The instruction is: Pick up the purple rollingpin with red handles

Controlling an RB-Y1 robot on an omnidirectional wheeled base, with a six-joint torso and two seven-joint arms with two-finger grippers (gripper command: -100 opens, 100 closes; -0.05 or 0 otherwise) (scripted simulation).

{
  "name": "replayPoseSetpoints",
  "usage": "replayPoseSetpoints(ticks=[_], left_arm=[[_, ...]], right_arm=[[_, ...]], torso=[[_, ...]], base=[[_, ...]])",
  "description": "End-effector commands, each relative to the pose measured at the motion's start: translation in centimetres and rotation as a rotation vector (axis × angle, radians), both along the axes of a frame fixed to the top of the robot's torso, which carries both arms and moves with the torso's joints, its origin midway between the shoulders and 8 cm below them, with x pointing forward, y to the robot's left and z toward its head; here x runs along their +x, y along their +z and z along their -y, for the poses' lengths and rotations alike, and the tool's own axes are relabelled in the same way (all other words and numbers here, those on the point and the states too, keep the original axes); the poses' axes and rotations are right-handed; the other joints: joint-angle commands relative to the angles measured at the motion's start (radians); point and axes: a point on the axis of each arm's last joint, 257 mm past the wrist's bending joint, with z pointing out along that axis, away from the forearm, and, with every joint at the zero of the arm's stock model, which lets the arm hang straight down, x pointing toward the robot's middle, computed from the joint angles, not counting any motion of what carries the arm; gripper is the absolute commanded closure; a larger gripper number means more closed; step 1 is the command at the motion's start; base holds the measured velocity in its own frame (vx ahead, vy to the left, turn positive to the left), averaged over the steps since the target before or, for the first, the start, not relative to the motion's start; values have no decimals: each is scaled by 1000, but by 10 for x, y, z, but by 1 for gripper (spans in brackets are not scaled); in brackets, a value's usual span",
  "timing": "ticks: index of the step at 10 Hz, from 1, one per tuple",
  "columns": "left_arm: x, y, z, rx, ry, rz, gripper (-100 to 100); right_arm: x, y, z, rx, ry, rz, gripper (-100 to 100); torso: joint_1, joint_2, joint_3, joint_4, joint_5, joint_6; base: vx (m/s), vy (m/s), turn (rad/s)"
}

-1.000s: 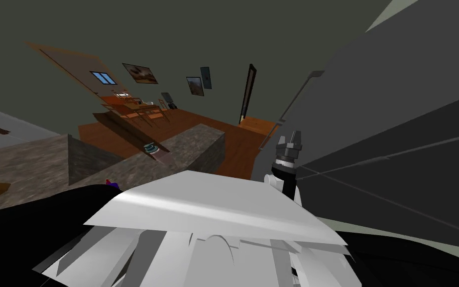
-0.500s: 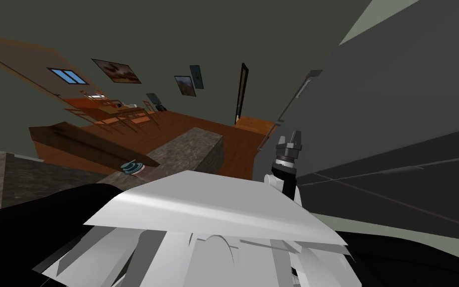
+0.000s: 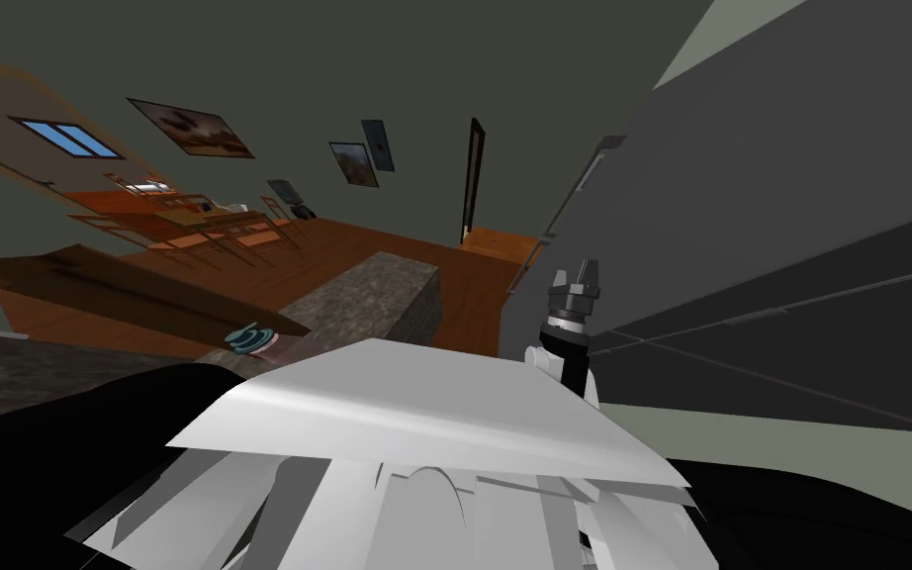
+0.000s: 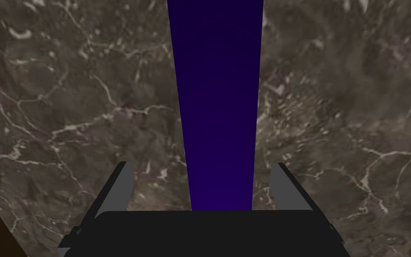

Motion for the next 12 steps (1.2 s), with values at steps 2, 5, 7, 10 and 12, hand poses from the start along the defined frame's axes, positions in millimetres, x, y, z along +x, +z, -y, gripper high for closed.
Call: replayPoseSetpoints(ticks=[2,5,7,10,12], left_arm=[[-1,0,0,1,0,-2,100],[0,0,0,0,1,1,100],[6,10,-5,1,-21,-2,100],[11,21,-10,1,-44,-4,100],[10,20,-10,0,-41,-4,0]], right_arm=[[0,0,0,0,0,0,0],[0,0,0,0,0,0,0],[0,0,0,0,0,0,0],[0,0,0,0,0,0,0],[0,0,0,0,0,0,0]], torso=[[-1,-2,-1,0,0,1],[0,-3,-2,-1,1,1],[0,-3,-2,-1,1,0],[-1,-6,-4,-2,0,0],[-1,-4,-3,-1,0,1]], base=[[-3,1,5],[0,0,0],[23,-3,80],[53,-13,136],[7,-4,0]])
